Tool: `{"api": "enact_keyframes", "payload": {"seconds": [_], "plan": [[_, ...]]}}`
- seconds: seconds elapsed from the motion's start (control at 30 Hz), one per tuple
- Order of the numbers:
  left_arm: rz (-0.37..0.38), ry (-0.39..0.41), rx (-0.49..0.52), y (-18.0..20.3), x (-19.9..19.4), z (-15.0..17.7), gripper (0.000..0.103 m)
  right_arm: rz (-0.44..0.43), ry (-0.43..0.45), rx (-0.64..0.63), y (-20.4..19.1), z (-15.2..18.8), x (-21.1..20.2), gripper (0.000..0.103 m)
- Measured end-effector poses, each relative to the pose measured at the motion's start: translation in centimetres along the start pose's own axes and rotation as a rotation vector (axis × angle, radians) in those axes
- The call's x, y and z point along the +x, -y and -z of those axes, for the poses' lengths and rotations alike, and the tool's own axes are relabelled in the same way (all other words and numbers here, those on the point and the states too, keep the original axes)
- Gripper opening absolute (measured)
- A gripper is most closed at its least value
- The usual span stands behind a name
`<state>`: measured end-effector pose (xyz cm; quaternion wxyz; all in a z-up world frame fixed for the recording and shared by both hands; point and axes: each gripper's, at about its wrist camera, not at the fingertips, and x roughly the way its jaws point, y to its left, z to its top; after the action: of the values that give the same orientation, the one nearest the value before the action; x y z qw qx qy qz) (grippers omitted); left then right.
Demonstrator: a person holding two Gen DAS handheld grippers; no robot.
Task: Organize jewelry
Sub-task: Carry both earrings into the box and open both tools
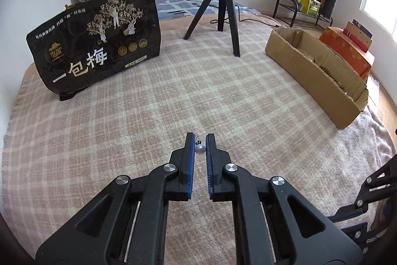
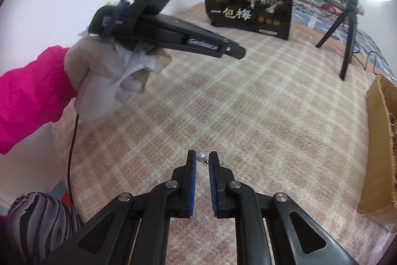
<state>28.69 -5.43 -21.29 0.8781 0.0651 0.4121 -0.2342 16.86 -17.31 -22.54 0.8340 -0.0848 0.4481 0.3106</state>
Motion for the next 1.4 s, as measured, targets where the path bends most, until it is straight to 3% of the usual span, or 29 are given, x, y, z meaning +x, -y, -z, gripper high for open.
{"api": "enact_keyframes", "payload": {"seconds": [0.7,1.0,1.4], "plan": [[0.073,0.071,0.027,7.0,-2.4,-3.6,0.007,0.161,0.132,0.176,8.5,1.7,-10.2,0.008],[0.12,0.085,0.025,10.6,-1.7,-5.1,0.007,0.242,0.149,0.232,13.2,1.7,-12.8,0.008],[0.174,0.092,0.054,15.3,-0.1,-7.1,0.007,0.284,0.182,0.336,19.8,1.6,-14.7,0.008]]}}
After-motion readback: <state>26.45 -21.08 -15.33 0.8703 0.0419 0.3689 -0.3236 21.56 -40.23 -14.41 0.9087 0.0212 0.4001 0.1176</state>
